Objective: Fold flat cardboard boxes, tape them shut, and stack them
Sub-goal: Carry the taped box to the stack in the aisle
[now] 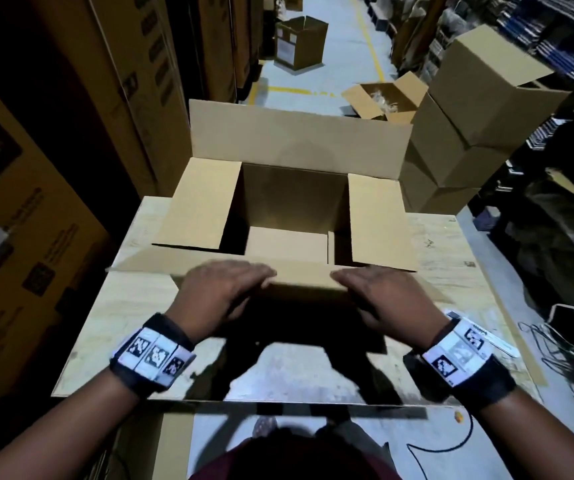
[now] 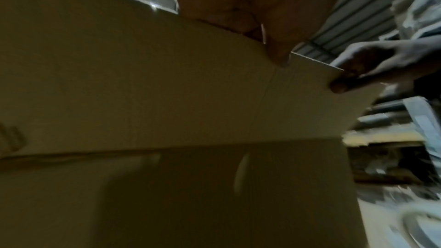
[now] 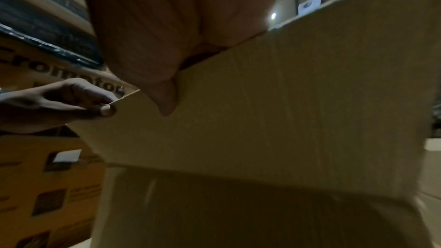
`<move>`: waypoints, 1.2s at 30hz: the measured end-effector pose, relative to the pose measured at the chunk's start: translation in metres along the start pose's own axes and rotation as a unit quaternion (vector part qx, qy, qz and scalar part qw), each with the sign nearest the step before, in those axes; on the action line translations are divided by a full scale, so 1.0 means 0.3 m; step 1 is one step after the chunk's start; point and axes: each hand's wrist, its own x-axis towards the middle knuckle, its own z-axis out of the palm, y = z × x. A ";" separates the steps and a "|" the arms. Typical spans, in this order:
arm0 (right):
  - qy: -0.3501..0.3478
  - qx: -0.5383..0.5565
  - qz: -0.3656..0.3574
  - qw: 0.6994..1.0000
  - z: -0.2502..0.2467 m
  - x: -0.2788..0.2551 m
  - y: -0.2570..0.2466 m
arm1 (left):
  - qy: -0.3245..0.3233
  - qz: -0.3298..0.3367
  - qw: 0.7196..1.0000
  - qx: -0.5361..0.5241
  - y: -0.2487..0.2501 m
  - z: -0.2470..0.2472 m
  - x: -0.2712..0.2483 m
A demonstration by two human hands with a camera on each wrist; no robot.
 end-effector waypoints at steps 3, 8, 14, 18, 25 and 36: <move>0.065 -0.030 0.045 0.996 -0.100 0.073 0.038 | 0.048 -0.040 0.996 0.058 -0.025 -0.070 0.127; 0.093 -0.050 0.154 0.982 -0.058 0.190 0.105 | 0.017 -0.185 0.978 0.090 -0.059 -0.015 0.298; -0.195 0.040 0.192 0.961 0.105 0.193 0.162 | -0.221 -0.165 0.960 0.041 0.025 0.240 0.328; -0.178 0.211 0.196 0.941 0.066 0.123 0.245 | -0.204 -0.186 0.959 0.061 0.071 0.315 0.317; 0.117 0.467 0.432 0.763 -0.004 0.158 0.616 | -0.192 -0.181 0.963 0.056 0.132 0.352 0.381; 0.160 0.630 0.313 0.693 0.054 0.230 0.807 | -0.115 -0.166 0.979 0.036 0.165 0.374 0.396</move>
